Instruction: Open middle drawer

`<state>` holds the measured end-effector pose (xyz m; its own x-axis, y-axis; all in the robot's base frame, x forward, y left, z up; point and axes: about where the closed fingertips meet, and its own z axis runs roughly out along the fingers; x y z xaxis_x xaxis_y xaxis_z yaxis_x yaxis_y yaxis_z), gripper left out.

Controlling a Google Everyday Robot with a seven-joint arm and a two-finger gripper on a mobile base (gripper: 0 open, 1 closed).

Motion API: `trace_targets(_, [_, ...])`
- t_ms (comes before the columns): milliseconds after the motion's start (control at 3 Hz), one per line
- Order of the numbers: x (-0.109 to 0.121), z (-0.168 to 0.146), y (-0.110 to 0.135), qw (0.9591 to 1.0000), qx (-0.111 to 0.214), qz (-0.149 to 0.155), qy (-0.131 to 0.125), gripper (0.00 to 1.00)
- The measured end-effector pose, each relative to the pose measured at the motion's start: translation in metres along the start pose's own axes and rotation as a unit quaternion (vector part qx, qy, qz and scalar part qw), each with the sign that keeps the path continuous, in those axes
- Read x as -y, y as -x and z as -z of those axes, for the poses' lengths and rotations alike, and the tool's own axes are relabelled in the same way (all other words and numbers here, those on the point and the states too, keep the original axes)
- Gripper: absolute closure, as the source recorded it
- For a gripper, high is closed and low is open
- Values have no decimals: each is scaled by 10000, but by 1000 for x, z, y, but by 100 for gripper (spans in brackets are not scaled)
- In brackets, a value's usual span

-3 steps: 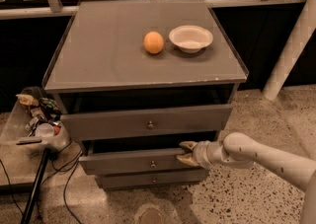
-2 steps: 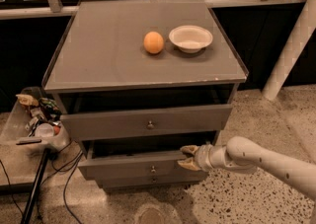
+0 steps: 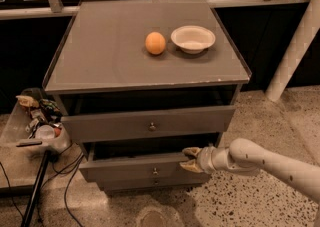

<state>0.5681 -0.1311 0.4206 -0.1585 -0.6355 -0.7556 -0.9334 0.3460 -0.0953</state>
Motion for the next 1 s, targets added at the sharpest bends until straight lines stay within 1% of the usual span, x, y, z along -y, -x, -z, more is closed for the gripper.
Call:
trace_targets(333, [0, 0, 0, 10000, 0, 0, 1, 58])
trace_targets(667, [0, 0, 0, 10000, 0, 1, 0, 61])
trace_targets(1000, [-1, 2, 1, 10000, 1, 15, -5, 84])
